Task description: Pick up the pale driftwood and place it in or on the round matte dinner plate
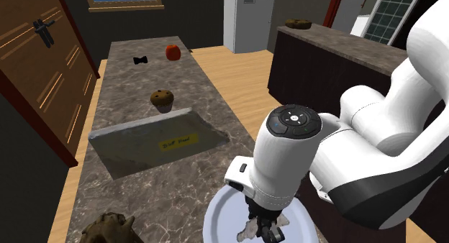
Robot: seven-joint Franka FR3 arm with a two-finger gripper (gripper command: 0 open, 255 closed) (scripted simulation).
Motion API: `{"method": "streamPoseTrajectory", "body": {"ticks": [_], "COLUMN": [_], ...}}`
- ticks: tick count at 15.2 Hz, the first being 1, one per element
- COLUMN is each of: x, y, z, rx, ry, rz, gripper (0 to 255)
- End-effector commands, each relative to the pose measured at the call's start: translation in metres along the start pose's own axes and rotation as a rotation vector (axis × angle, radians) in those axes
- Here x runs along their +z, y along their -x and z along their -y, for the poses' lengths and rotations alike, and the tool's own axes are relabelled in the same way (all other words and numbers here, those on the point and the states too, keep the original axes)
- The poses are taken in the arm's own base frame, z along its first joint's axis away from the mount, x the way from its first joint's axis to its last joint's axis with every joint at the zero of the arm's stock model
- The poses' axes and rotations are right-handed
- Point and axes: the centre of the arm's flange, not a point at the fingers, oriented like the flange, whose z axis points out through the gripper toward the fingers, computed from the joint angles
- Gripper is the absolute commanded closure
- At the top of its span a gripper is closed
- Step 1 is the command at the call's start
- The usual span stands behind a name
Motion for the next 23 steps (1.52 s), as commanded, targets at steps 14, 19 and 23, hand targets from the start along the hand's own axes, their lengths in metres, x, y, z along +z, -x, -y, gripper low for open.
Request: {"method": "streamPoseTrajectory", "body": {"ticks": [14, 19, 23], "x": [0.004, -0.046, -0.046], "y": [0.0, 0.0, 0.0], "z": [0.0, 0.0, 0.0], "rx": [0.0, 0.0, 0.0], "ry": [0.0, 0.0, 0.0], "rz": [-0.001, -0.001, -0.001], "gripper": [0, 0, 0]}}
